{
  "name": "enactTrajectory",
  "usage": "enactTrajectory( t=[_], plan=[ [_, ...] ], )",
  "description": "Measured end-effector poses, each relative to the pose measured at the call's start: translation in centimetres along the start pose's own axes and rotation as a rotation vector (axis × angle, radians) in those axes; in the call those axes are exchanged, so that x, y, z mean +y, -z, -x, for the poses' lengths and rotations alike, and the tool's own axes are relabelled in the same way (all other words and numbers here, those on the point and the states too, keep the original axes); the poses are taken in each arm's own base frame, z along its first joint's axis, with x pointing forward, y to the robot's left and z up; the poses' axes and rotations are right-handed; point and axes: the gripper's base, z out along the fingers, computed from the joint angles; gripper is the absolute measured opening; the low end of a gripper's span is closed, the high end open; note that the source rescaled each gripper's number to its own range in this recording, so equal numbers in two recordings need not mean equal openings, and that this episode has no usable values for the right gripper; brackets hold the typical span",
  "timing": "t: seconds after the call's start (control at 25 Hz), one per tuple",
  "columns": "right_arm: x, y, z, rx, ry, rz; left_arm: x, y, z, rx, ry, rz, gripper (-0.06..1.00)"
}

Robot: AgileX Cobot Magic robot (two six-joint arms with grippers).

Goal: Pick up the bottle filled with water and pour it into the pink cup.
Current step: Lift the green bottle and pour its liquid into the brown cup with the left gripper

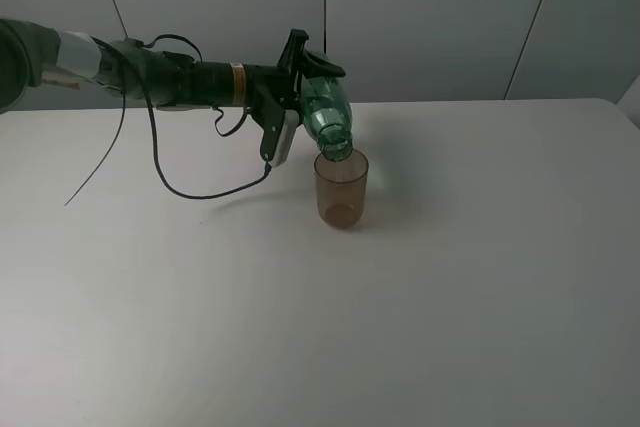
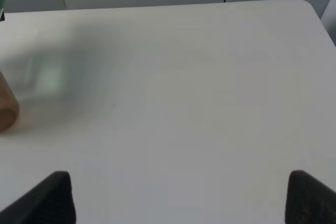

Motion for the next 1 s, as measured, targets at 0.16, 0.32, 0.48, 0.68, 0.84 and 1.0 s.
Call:
enactTrajectory(
  t=[0.16,0.32,0.48,0.68,0.84,1.0],
  plan=[
    [0.0,0.0,0.0,0.0,0.0,0.0,0.0,0.0,0.0,0.004,-0.017,0.005,0.01],
    [0.0,0.0,0.0,0.0,0.0,0.0,0.1,0.0,-0.1,0.009,-0.02,0.009,0.01],
    [0.0,0.0,0.0,0.0,0.0,0.0,0.1,0.0,-0.1,0.008,-0.023,0.012,0.01],
    [0.0,0.0,0.0,0.0,0.0,0.0,0.2,-0.2,0.1,0.003,-0.02,0.02,0.01],
    [0.0,0.0,0.0,0.0,0.0,0.0,0.6,-0.1,0.1,0.002,-0.022,0.033,0.01],
    [0.0,0.0,0.0,0.0,0.0,0.0,1.1,0.0,0.1,0.005,-0.028,0.04,0.01]
  ],
)
